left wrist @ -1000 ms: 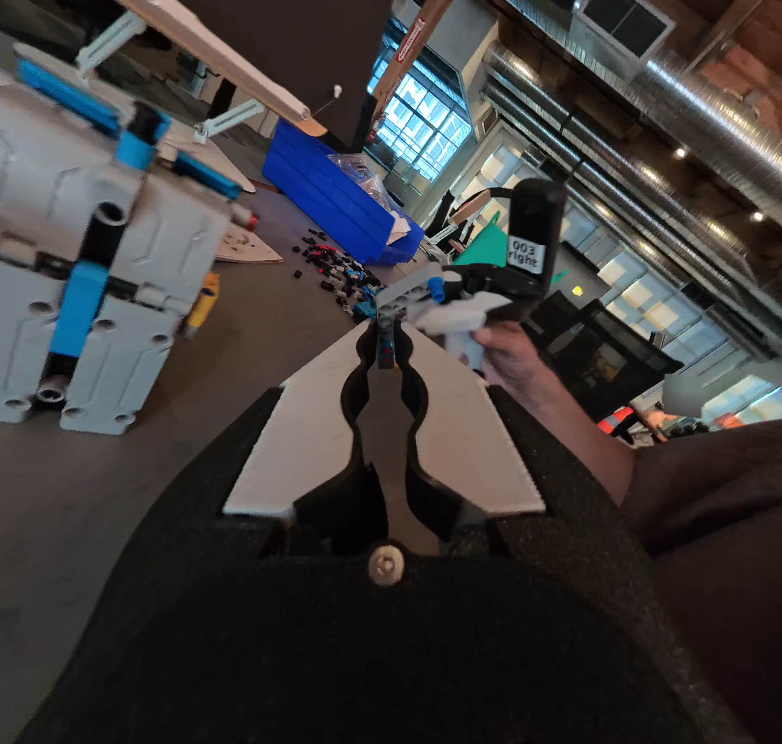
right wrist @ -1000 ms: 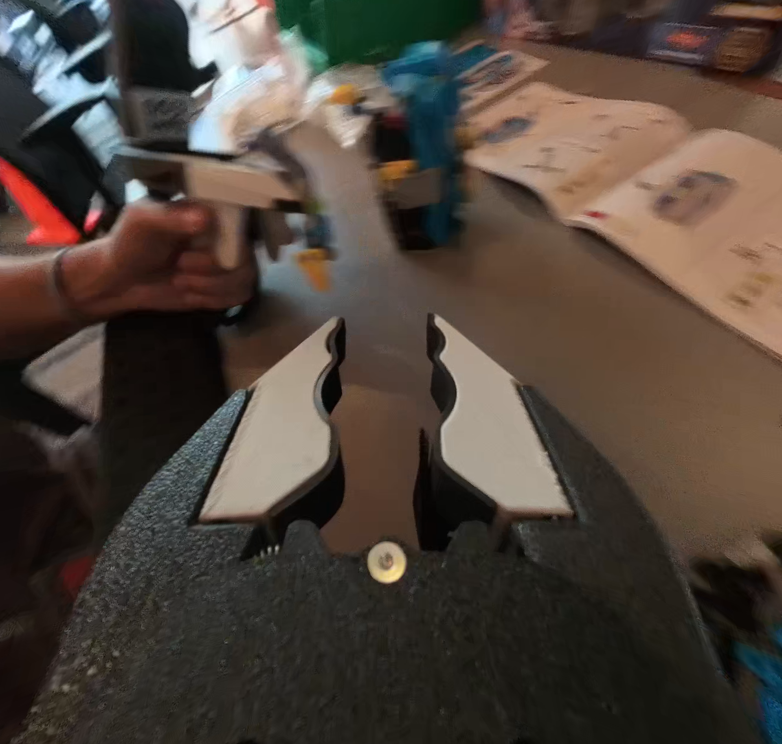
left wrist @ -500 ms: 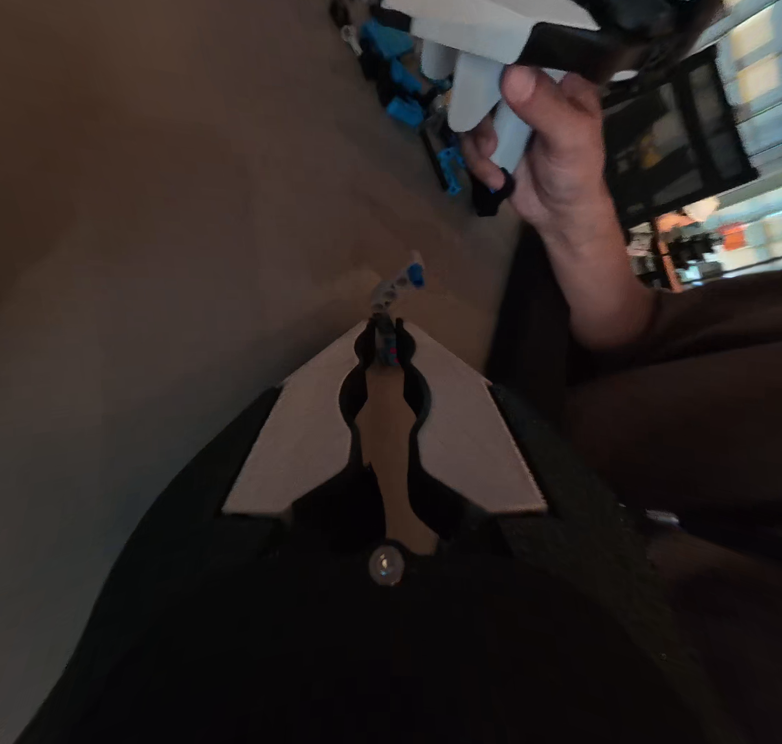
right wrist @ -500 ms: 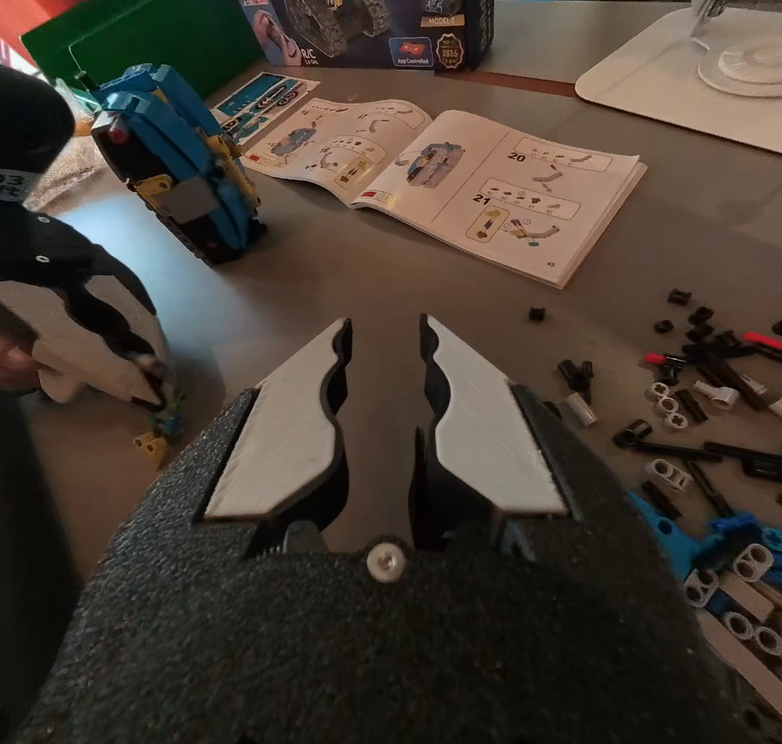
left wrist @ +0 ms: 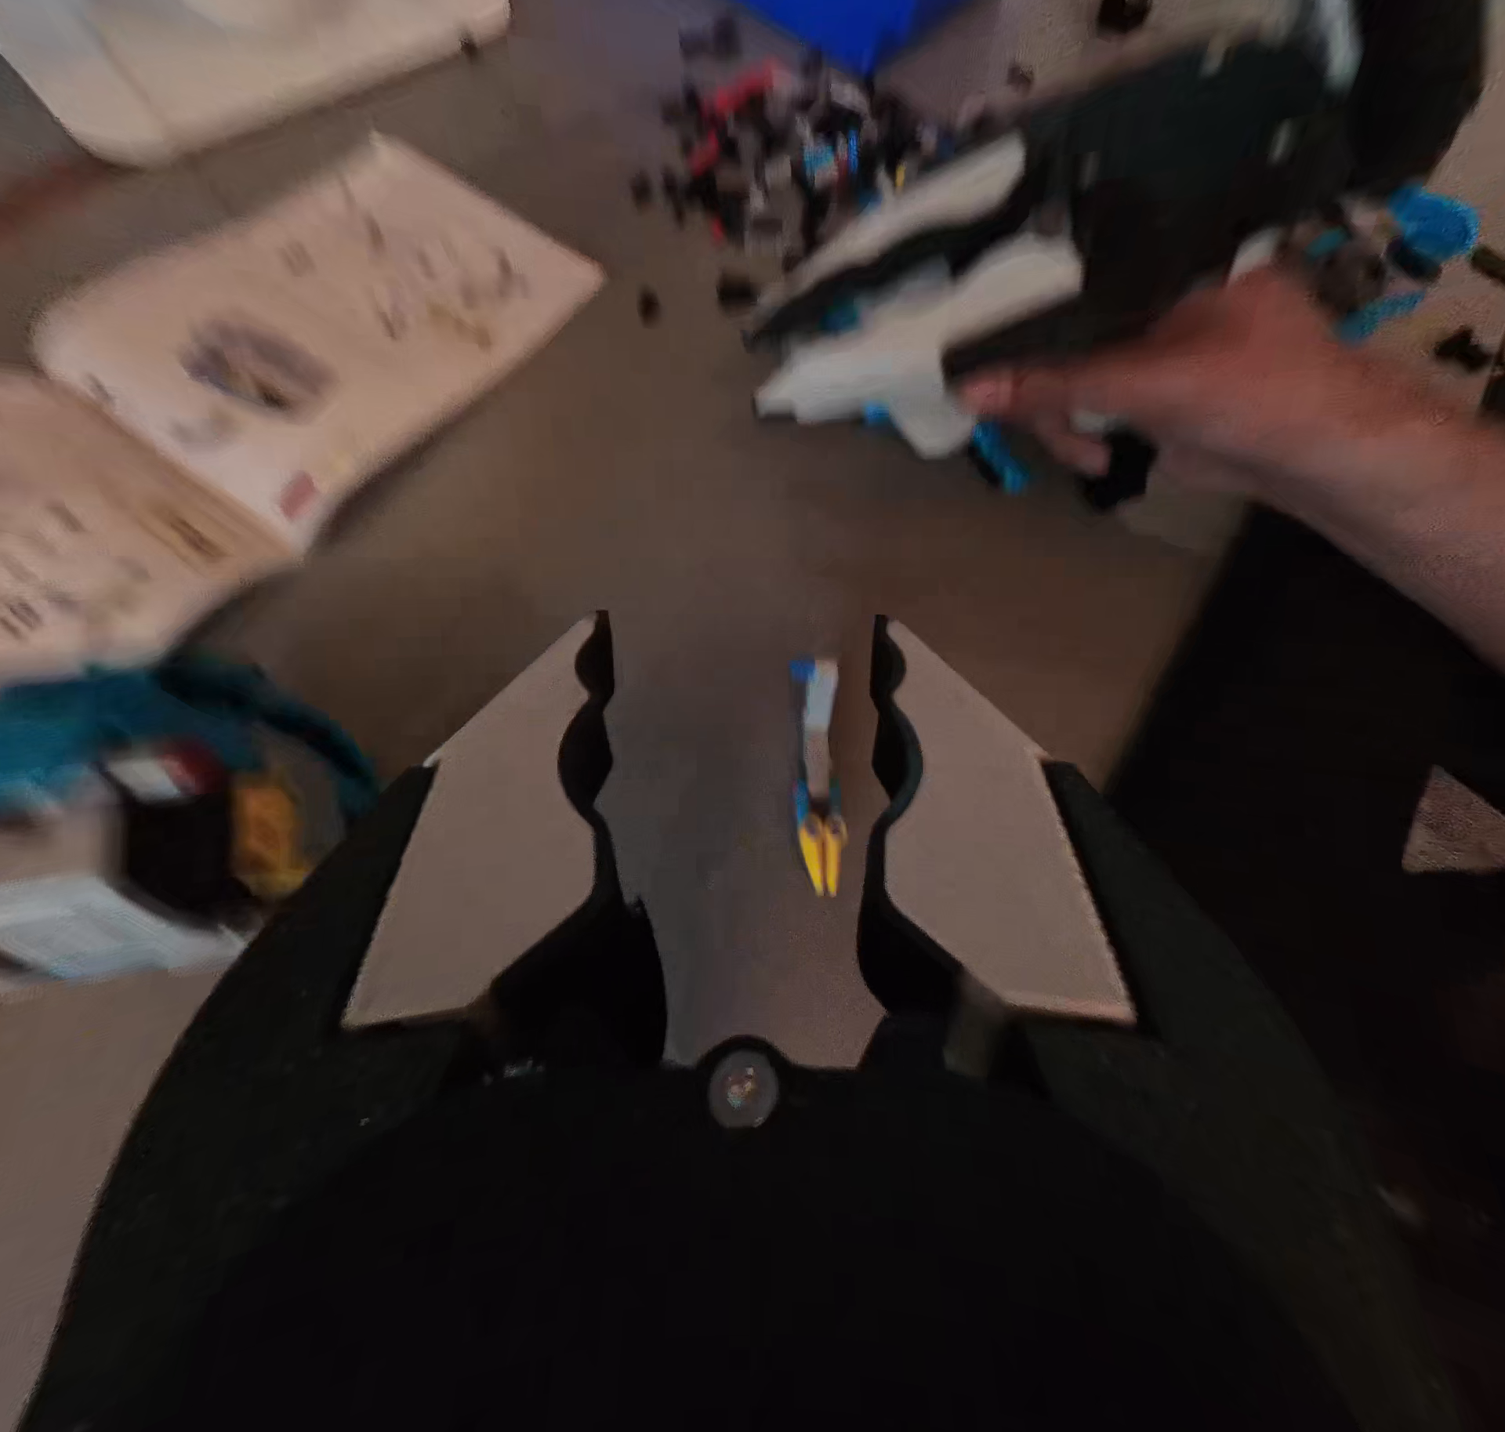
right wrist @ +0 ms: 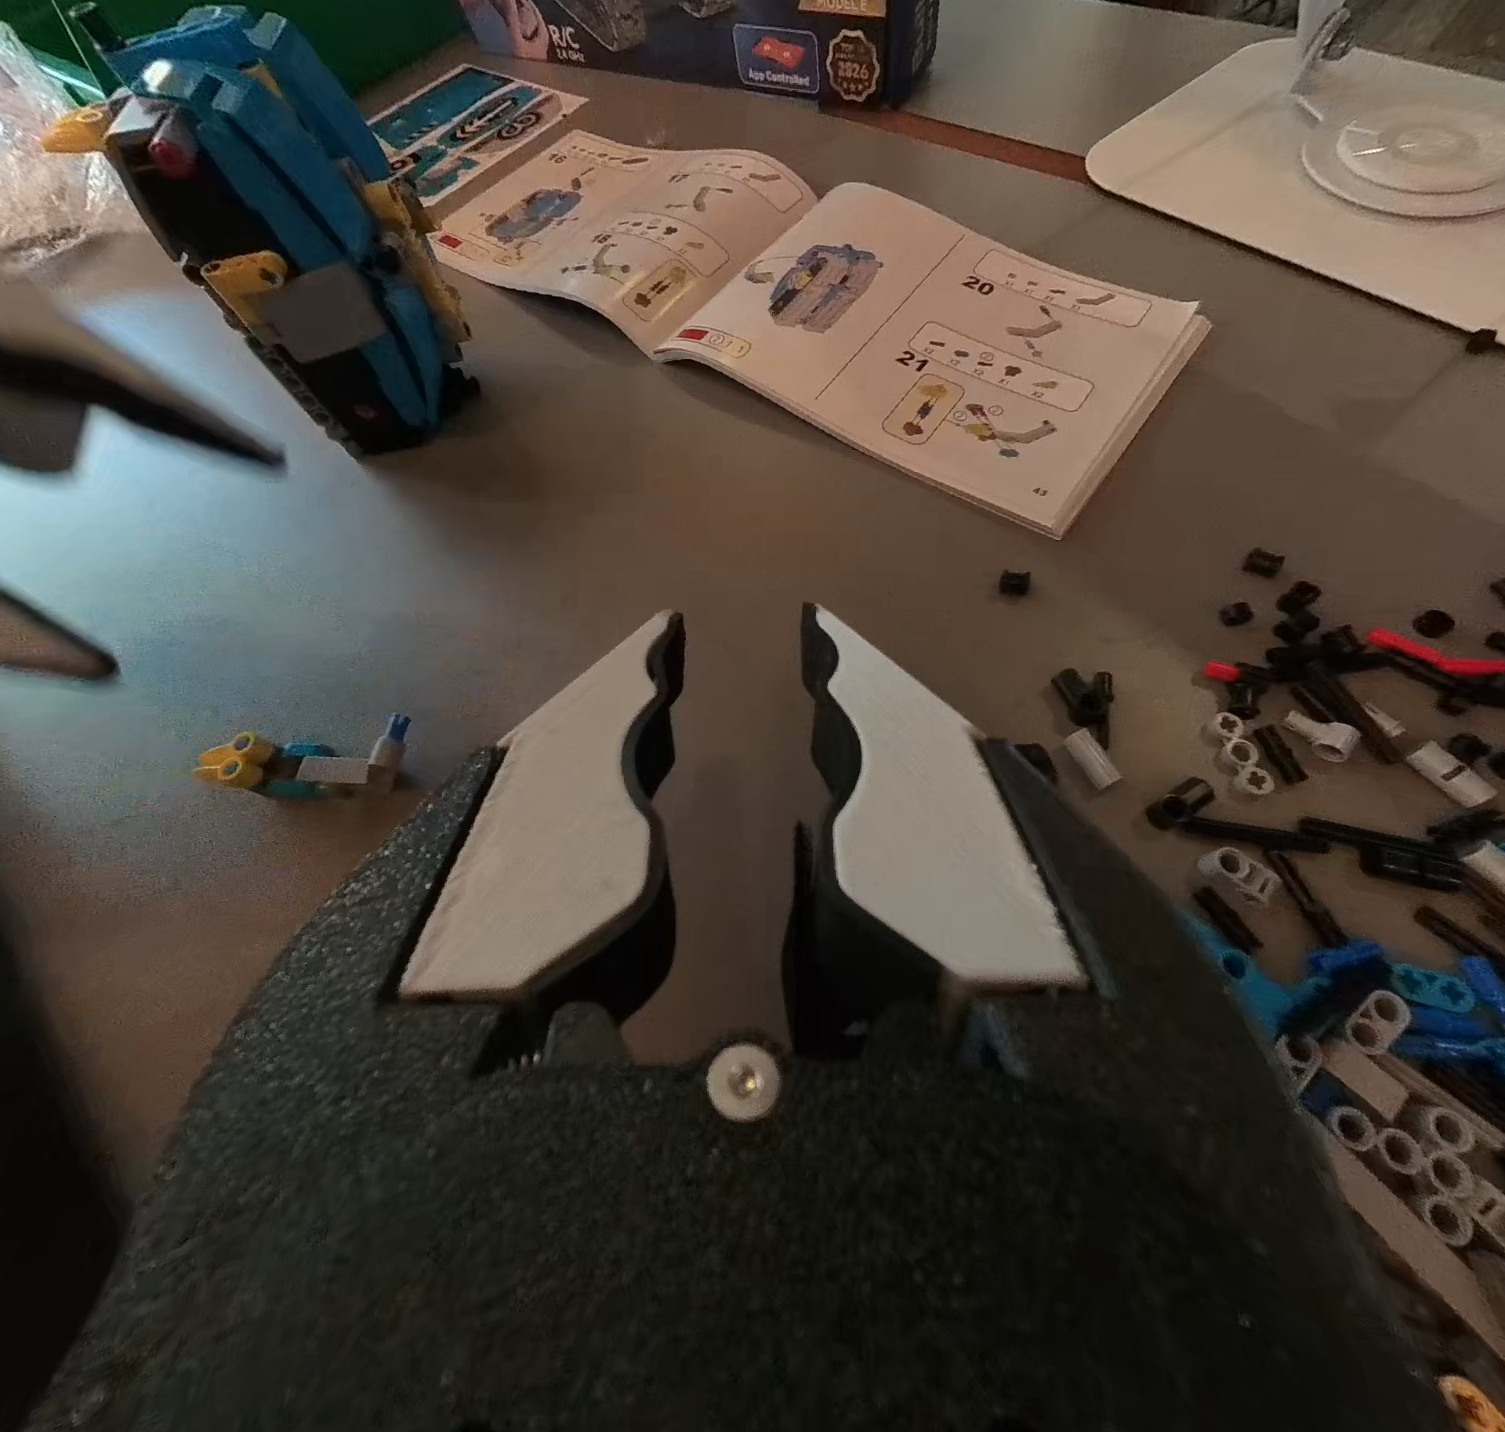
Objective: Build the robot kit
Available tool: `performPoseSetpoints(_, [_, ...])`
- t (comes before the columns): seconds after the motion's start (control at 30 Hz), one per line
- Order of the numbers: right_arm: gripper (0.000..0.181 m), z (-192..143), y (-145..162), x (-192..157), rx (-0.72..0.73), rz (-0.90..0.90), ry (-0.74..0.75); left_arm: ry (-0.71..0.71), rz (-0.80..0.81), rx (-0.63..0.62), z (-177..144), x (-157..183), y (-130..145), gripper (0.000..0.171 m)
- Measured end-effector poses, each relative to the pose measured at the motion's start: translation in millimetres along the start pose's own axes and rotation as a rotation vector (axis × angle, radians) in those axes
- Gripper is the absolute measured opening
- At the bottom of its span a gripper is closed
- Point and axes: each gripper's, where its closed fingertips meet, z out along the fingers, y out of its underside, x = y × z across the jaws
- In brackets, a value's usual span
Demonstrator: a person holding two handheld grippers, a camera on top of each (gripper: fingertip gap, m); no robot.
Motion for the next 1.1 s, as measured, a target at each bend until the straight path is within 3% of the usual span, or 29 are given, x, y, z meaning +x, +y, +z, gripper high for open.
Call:
performPoseSetpoints(0.07, [0.029,-1,1,1,-0.001,-0.005,0.01,0.061,0.01,-0.034,9,1,-46,0.077])
performPoseSetpoints(0.13, [0.029,-2,8,7,-0.025,-0.054,0.076,0.2,-0.045,-0.198,44,4,-73,0.091])
performPoseSetpoints(0.17, [0.029,-1,11,7,-0.04,-0.081,0.098,0.188,-0.061,-0.291,67,-10,-80,0.093])
performPoseSetpoints(0.3, [0.03,3,10,-12,-0.043,-0.098,0.037,-0.169,0.009,-0.485,138,-113,-87,0.096])
performPoseSetpoints(0.43, [0.029,2,8,-14,-0.034,-0.106,0.024,-0.213,0.053,-0.533,165,-135,-80,0.095])
performPoseSetpoints(0.53, [0.029,1,6,-17,-0.019,-0.084,-0.002,-0.264,0.073,-0.574,173,-149,-66,0.095])
performPoseSetpoints(0.73, [0.029,4,6,-17,-0.027,-0.072,-0.017,-0.239,0.01,-0.541,176,-157,-62,0.098])
performPoseSetpoints(1.1, [0.029,7,10,-11,-0.044,-0.025,-0.019,-0.42,0.164,-0.625,139,-206,-61,0.094])
